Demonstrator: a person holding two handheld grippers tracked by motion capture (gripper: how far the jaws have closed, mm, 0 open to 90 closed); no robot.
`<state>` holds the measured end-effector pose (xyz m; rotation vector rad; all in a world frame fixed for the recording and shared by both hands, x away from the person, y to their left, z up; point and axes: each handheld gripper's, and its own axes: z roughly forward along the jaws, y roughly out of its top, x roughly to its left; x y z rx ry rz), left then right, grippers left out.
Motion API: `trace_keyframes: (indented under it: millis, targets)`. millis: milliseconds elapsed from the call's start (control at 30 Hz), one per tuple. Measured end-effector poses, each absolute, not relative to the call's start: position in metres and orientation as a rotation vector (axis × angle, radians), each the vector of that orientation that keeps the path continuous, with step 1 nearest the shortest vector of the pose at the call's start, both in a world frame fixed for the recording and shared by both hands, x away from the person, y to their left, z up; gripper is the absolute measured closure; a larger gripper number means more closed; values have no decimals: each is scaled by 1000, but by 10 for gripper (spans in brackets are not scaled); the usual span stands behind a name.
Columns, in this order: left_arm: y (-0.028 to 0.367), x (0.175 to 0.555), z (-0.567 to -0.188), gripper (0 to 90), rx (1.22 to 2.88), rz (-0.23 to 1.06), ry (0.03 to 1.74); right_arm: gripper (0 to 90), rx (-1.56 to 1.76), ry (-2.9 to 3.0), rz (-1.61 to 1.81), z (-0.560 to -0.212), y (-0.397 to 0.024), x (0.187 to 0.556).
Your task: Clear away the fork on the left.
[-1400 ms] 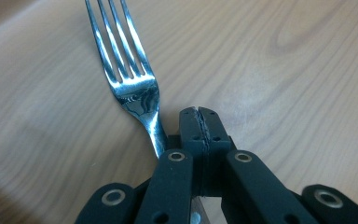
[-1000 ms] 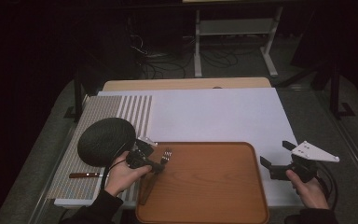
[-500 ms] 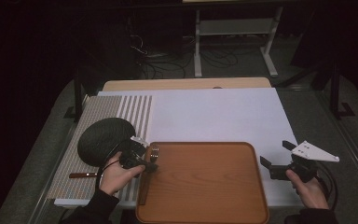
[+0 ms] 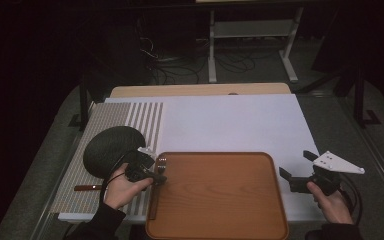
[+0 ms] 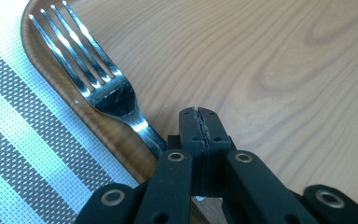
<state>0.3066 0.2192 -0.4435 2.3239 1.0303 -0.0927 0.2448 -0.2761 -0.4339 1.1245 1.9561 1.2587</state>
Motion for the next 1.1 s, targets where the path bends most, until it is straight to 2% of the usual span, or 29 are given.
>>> trace_keyframes:
  millis: [400,933,1100]
  targets:
    - [222,303,-431,880,2296,-87,943,0,1122,1958,1257,-434,-276,245]
    - [250,309,-419,816,2143,42,855,0,1122,1959,1256,-434,-276,245]
    - [261,310,-418,722,2068,53,812,0,1120,1959,1258,-434,-276,245]
